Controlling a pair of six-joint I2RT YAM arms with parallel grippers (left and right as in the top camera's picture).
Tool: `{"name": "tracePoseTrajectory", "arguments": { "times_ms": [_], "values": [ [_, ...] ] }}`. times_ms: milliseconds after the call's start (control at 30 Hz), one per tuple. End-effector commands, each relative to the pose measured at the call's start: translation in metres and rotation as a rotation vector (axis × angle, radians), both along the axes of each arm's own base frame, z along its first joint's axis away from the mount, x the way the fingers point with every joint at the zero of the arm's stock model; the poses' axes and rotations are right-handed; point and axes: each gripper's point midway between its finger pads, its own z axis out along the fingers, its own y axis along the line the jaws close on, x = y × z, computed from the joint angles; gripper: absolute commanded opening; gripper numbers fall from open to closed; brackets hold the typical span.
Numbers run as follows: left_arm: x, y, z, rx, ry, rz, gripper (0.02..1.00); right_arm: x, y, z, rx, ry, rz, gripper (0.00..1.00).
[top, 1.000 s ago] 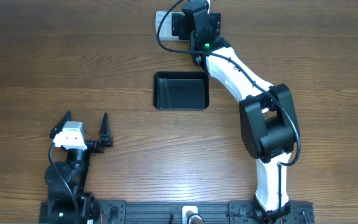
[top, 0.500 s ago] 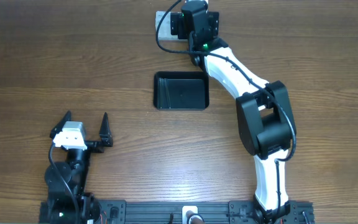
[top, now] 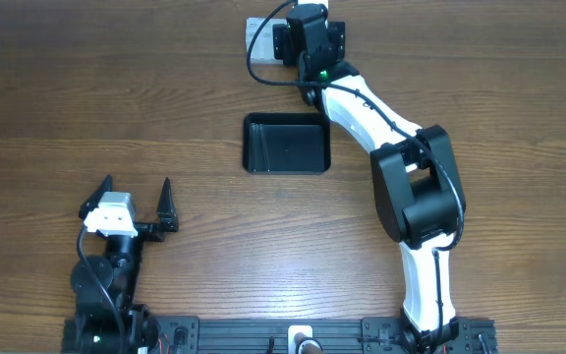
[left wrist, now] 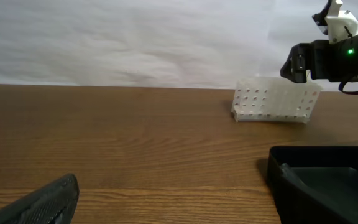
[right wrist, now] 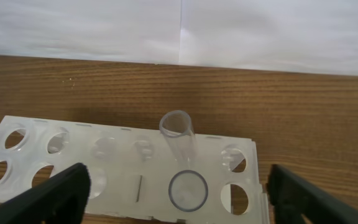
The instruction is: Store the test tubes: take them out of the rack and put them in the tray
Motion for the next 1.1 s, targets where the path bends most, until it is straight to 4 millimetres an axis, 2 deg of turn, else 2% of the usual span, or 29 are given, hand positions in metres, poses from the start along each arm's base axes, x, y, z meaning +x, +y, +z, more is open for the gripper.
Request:
{"name": "tracePoseTrajectory", "arguments": {
  "times_ms": [33,200,333,633,933,1100],
  "values": [
    [0.0,-0.002,-0.001,0.013,-0.002,-0.013,1.0,0.006,-0.003,0.0,-0.013,-0.012,-0.012,0.833],
    [0.0,-0.002,-0.001,0.013,-0.002,-0.013,1.0,0.007,-0.005,0.001,-0.016,-0.014,-0.019,0.695],
    [0.0,-0.002,-0.001,0.013,-0.002,-0.013,1.0,0.007,-0.006,0.001,-0.016,-0.015,-0.021,0.627],
    [0.0,-0.002,-0.001,0.013,-0.002,-0.013,1.0,0.008,-0.008,0.003,-0.027,-0.024,-0.025,0.555],
    [0.0,-0.002,-0.001,0.013,-0.002,-0.013,1.0,0.011,-0.006,0.003,-0.038,-0.041,-0.015,0.533],
    [0.0,-0.002,-0.001,0.013,-0.002,-0.013,1.0,0.016,-0.004,-0.007,-0.036,-0.05,-0.014,0.533]
  ]
}}
